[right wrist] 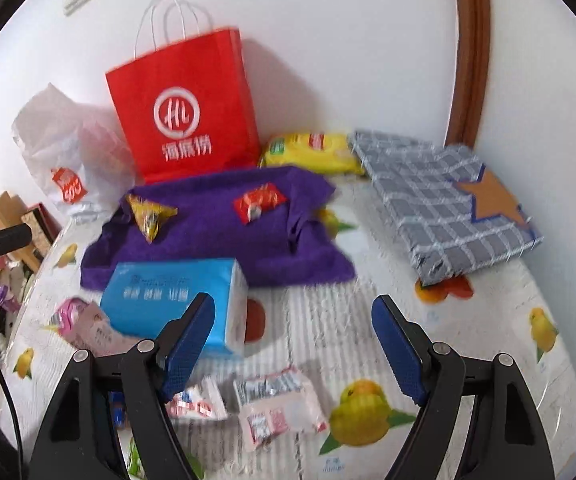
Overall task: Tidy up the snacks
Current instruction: 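Withdraw both open tools from the towel back toward the snack pile, then grasp the white wrapped packet with the right tool while the left tool approaches the pink bag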
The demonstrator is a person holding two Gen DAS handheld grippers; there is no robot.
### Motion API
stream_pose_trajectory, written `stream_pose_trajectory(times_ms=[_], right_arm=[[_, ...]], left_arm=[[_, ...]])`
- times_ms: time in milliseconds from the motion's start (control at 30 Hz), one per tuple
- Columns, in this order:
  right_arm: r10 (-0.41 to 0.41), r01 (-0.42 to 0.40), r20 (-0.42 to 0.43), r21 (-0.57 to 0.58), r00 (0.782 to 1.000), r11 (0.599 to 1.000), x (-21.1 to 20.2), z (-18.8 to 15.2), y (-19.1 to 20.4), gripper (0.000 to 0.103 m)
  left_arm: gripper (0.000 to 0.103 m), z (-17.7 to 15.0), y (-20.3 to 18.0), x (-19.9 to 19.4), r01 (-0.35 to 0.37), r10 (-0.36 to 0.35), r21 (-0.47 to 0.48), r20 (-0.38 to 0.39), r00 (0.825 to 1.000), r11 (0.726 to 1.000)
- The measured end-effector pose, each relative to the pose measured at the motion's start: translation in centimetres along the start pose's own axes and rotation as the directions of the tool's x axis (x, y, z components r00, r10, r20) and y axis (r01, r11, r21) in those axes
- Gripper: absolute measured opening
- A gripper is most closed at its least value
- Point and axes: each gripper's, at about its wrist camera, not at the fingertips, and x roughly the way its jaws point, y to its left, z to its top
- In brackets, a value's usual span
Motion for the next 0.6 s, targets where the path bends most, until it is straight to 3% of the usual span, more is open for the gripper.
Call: stream_pose_trajectory(times_ms=[300,600], right_arm=[[0.032,-0.033,-0.085,-0.017,0.996,0.999,2.1,-3.3,-0.4,0.073],[0.077,-0.091,-0.166,-0.078,0.983,0.993,4.1,-5.9,0.2,0.073]], left_arm=[[0.084,-1.8,-0.4,0.1,-0.015,0.015,0.006,-0.023,1.0,1.0],[0.084,-3.0,-0.4,-0.1,-0.017,0.017,-0.001,-0.048,0.999,1.0]])
